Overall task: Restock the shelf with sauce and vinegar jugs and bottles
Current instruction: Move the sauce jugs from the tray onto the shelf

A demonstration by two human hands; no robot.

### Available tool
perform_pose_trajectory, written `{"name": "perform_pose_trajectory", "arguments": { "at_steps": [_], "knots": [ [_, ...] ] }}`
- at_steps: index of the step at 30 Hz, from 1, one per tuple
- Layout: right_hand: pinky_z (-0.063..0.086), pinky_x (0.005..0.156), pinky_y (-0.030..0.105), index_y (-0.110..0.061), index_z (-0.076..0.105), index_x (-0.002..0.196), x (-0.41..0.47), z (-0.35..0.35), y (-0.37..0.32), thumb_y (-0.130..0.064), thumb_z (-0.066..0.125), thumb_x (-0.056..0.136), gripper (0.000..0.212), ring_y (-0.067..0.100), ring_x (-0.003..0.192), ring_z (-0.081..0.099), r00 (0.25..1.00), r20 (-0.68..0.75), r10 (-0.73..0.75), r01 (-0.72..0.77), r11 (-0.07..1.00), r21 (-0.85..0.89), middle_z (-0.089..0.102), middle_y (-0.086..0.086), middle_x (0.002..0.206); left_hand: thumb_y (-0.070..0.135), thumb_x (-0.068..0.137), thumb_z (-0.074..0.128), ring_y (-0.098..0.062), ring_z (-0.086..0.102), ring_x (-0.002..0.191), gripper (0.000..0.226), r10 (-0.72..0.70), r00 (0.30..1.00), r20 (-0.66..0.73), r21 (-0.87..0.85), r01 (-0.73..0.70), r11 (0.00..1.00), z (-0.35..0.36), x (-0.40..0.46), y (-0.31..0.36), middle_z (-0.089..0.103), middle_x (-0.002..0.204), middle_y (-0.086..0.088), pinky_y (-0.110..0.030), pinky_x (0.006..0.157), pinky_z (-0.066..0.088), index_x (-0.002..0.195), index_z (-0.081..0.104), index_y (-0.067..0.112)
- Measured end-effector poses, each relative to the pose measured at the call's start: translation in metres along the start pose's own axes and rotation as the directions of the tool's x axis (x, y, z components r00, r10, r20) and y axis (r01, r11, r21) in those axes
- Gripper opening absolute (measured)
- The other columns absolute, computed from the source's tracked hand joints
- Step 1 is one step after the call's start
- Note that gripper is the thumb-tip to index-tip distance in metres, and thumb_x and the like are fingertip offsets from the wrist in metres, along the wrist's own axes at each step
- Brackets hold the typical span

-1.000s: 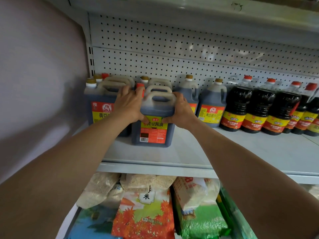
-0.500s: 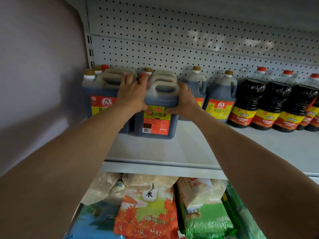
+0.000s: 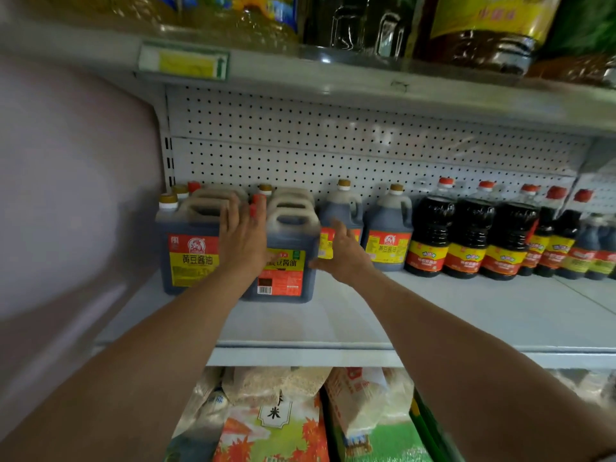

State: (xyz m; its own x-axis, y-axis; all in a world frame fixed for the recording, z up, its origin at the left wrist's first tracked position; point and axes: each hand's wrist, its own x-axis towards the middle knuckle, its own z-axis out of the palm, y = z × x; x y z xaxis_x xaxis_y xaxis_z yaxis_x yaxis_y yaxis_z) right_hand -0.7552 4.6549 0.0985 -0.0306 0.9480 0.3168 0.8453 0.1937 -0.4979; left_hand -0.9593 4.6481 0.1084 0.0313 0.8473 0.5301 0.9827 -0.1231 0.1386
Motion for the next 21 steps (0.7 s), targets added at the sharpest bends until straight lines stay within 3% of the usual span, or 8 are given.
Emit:
{"name": "perform_pose_trajectory", "arguments": {
  "at_steps": [2, 5, 9, 16, 21],
  "knots": [
    [0.047, 0.099, 0.047, -0.019, 0.026, 0.153, -0.019, -0.019, 0.008, -0.046, 0.083, 0.077, 0.099, 0.037, 0.132, 0.048, 1.0, -0.022, 0.002, -0.003, 0.999, -0.051, 0.04, 0.013, 0.148, 0.05, 0.071, 0.084, -0.039, 0.01, 0.15, 0.118, -0.017, 1.0, -0.013, -0.122, 0.016, 0.992, -0.012, -0.009, 0.012, 0.027, 0.158, -0.017, -0.05, 0.122, 0.015, 0.156, 0.008, 0.021],
    [0.048, 0.092, 0.04, -0.02, 0.038, 0.148, -0.048, -0.047, 0.024, -0.042, 0.083, 0.077, 0.087, 0.037, 0.122, 0.054, 0.999, -0.045, -0.01, 0.007, 0.998, -0.066, 0.048, 0.014, 0.138, 0.036, 0.07, 0.087, -0.038, 0.036, 0.134, 0.092, -0.092, 0.996, -0.014, -0.348, 0.081, 0.934, -0.023, -0.029, 0.035, 0.043, 0.143, -0.014, -0.049, 0.103, 0.04, 0.144, 0.034, 0.025],
    [0.043, 0.083, 0.032, -0.024, 0.042, 0.145, -0.092, -0.075, 0.042, -0.039, 0.082, 0.08, 0.078, 0.033, 0.119, 0.056, 1.0, 0.002, -0.014, 0.014, 0.989, -0.146, 0.047, 0.01, 0.139, 0.028, 0.072, 0.085, -0.038, 0.043, 0.126, 0.066, -0.161, 0.984, 0.073, -0.448, 0.177, 0.876, -0.025, -0.069, 0.071, 0.046, 0.133, -0.018, -0.043, 0.099, 0.041, 0.129, 0.052, 0.021],
    [0.041, 0.094, 0.034, -0.022, 0.044, 0.144, -0.214, -0.103, 0.094, -0.042, 0.079, 0.083, 0.073, 0.029, 0.129, 0.048, 0.991, 0.123, 0.048, -0.026, 0.985, -0.172, 0.045, 0.011, 0.144, 0.039, 0.07, 0.087, -0.036, 0.049, 0.121, 0.072, -0.169, 0.955, 0.244, -0.466, 0.268, 0.843, -0.017, -0.187, 0.123, 0.046, 0.133, -0.018, -0.036, 0.098, 0.04, 0.13, 0.053, 0.02],
    [0.039, 0.081, 0.03, -0.022, 0.05, 0.138, -0.322, -0.098, 0.156, -0.043, 0.079, 0.081, 0.067, 0.03, 0.116, 0.055, 0.974, 0.181, 0.136, -0.113, 0.985, -0.133, 0.051, 0.011, 0.137, 0.043, 0.071, 0.085, -0.033, 0.051, 0.119, 0.066, -0.189, 0.921, 0.339, -0.426, 0.33, 0.843, -0.002, -0.306, 0.16, 0.051, 0.129, -0.015, -0.031, 0.091, 0.04, 0.126, 0.057, 0.019]
  ]
}}
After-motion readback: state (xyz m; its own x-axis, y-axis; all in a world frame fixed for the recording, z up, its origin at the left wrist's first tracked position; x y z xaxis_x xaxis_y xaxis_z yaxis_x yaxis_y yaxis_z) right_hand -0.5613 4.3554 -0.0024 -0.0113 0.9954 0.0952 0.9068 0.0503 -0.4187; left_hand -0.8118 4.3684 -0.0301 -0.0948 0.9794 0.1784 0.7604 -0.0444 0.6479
